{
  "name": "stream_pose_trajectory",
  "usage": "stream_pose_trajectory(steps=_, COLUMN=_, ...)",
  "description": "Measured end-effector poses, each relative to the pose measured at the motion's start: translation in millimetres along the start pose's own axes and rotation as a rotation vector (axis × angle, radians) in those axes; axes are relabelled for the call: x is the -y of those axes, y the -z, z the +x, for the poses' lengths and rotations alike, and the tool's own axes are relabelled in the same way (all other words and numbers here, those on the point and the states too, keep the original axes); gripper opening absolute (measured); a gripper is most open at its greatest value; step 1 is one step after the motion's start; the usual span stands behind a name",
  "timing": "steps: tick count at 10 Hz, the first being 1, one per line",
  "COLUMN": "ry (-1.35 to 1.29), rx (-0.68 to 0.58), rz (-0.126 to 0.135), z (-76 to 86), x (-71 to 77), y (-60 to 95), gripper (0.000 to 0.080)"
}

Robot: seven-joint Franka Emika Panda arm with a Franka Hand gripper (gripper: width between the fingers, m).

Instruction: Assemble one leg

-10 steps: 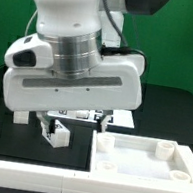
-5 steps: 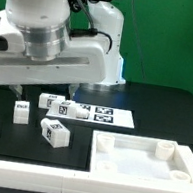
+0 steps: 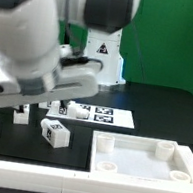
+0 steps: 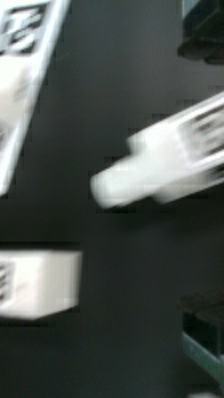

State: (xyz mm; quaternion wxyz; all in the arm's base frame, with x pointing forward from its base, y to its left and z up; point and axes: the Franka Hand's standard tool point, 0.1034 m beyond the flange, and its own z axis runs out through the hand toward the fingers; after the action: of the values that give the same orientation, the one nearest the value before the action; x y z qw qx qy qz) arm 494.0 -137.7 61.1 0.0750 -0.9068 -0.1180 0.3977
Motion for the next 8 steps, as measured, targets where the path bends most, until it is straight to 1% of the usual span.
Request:
stream_pose_trajectory(steps=1, ry=-0.003, rx=0.132, rz=-0.049, z=-25.3, x=-15.9, y=8.0, gripper=0.0649)
stream_pose_trajectory(steps=2, ry=0.034, rx=0.162, rz=-0.091, z=-22.9, x=-23.0, y=5.0, gripper=0.0649)
stream_pose_trajectory(steps=3, ry=0.041, rx=0.172, rz=-0.077, z=-20.5, x=-19.4, y=-1.2, gripper=0.0649)
stream_pose_trajectory(steps=5, ry=0.041, rx=0.17, rz=-0.079, z=-20.1, x=-19.5, y=-0.4, gripper=0.0649)
stream_pose_trajectory(steps=6, ry=0.041, rx=0.163, rz=-0.106, z=-18.6, x=-26.1, y=-3.3, gripper=0.0649)
stream_pose_trajectory(steps=7, ry=0.033, rx=0.164, rz=-0.151, z=-21.6, x=-35.1, y=-19.6, gripper=0.0649)
stream_pose_trajectory(steps=8, ry=-0.037, rx=0.178, rz=-0.202, z=-30.9, x=-33.8, y=-35.3, gripper=0.0649)
